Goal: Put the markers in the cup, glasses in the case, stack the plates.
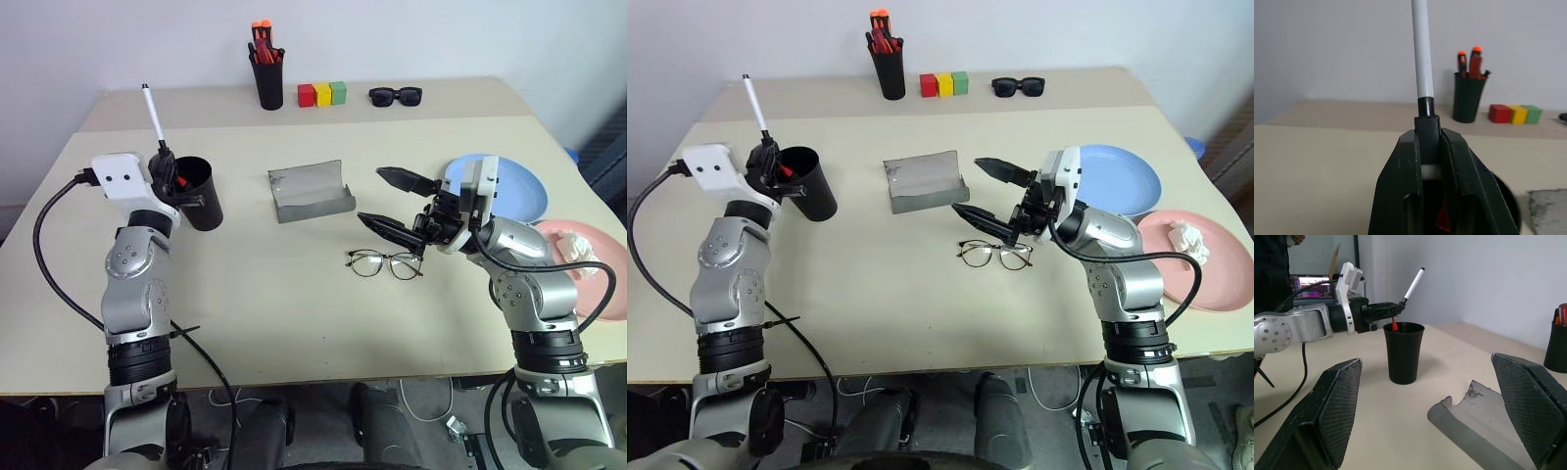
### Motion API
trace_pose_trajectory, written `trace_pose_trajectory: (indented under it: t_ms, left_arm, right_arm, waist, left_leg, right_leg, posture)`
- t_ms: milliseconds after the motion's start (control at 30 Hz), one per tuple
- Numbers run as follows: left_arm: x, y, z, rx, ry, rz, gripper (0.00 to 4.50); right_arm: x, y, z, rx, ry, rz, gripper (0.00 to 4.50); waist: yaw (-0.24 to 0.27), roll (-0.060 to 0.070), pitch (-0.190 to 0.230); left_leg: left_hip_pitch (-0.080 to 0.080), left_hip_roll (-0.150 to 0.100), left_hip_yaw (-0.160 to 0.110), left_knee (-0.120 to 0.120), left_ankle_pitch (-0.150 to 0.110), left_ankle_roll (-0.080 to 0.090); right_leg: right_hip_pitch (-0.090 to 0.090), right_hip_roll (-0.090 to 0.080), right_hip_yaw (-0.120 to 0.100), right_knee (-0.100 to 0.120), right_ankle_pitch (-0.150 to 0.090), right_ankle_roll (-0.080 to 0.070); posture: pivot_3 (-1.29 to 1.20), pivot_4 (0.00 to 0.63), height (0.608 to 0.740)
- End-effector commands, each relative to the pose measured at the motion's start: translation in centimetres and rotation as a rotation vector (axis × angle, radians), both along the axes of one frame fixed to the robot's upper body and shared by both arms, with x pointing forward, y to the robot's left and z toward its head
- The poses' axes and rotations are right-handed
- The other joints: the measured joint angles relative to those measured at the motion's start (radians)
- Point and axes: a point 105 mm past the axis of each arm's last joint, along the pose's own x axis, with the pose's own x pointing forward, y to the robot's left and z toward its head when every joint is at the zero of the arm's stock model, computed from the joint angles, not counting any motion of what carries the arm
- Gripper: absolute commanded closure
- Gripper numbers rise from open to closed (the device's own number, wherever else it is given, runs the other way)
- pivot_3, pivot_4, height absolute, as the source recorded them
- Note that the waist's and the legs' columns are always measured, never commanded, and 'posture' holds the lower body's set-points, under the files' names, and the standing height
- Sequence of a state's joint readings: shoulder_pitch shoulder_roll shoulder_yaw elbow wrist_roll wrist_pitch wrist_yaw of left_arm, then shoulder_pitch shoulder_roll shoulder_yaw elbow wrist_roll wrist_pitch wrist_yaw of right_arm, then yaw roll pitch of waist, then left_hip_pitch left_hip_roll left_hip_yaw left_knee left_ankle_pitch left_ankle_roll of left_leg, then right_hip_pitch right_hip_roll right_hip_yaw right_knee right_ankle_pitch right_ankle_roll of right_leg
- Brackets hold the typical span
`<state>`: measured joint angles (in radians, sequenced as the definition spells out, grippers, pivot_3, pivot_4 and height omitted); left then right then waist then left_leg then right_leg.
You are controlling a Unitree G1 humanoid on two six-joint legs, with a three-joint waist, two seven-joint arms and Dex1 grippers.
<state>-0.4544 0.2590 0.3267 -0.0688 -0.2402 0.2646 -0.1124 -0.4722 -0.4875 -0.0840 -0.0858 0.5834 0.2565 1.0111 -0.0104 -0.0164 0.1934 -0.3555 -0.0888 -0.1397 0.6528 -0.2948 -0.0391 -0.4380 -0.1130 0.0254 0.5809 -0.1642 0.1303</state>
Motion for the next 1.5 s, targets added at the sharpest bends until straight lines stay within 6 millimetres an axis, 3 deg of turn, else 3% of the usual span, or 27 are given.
trace_pose_trajectory:
  t_ms: [33, 300, 467, 600, 967, 1267, 1500]
  left_arm:
    - [0.2, -0.1, 0.7, 0.017, -0.015, -0.015, 4.48]
    - [0.3, -0.4, 1.2, 0.029, -0.033, -0.022, 4.48]
    - [-0.9, 0.2, 4.9, 0.031, -0.211, 0.023, 4.48]
    - [-1.4, 0.9, 6.1, 0.044, -0.263, 0.067, 4.48]
    - [0.8, -0.7, 0.6, 0.031, 0.012, -0.003, 4.48]
    - [1.1, -1.0, 0.1, 0.048, 0.031, -0.019, 4.48]
    - [0.8, -0.8, 0.2, 0.046, 0.018, -0.007, 1.11]
  right_arm:
    - [-0.6, 0.1, 1.1, 0.017, -0.056, 0.005, 0.15]
    - [-0.6, 0.2, 1.0, 0.011, -0.057, -0.002, 0.15]
    - [-0.5, 0.2, 1.0, 0.010, -0.057, -0.002, 0.15]
    - [-0.4, 0.2, 1.0, 0.005, -0.057, -0.001, 0.15]
    - [-0.4, 0.3, 0.9, 0.003, -0.061, -0.001, 0.15]
    - [-0.4, 0.3, 0.9, 0.000, -0.066, -0.006, 0.15]
    - [-0.3, 0.3, 0.8, -0.001, -0.065, -0.007, 0.15]
  waist:
    - [0.000, 0.000, 0.000]
    - [0.000, 0.000, 0.000]
    - [0.000, 0.000, 0.000]
    - [-0.001, 0.000, 0.000]
    - [0.000, 0.000, 0.000]
    - [0.000, 0.000, 0.000]
    - [-0.001, 0.000, 0.000]
  left_leg:
    - [0.000, 0.000, 0.000, 0.000, 0.000, 0.000]
    - [0.000, 0.000, 0.000, 0.000, 0.000, 0.000]
    - [0.000, 0.000, 0.000, 0.000, 0.000, 0.000]
    - [0.000, 0.000, 0.000, 0.000, 0.000, 0.000]
    - [0.000, 0.000, 0.000, 0.000, 0.000, 0.000]
    - [0.000, 0.000, 0.000, 0.000, 0.000, 0.000]
    - [0.000, 0.000, 0.000, -0.001, 0.000, 0.000]
  right_leg:
    - [0.000, 0.000, 0.000, 0.000, 0.000, 0.000]
    - [0.000, 0.000, 0.000, 0.000, 0.000, 0.000]
    - [0.000, 0.000, 0.000, 0.000, 0.000, 0.000]
    - [0.000, 0.000, 0.000, 0.000, 0.000, 0.000]
    - [0.000, 0.000, 0.000, 0.000, 0.000, 0.000]
    - [0.000, 0.000, 0.000, 0.000, 0.000, 0.000]
    - [0.000, 0.000, 0.000, 0.000, 0.000, 0.000]
  posture:
    - [0.00, 0.150, 0.740]
    - [0.00, 0.150, 0.740]
    - [0.00, 0.150, 0.740]
    - [0.00, 0.150, 0.740]
    - [0.00, 0.150, 0.740]
    - [0.00, 0.150, 0.740]
    - [0.00, 0.150, 0.740]
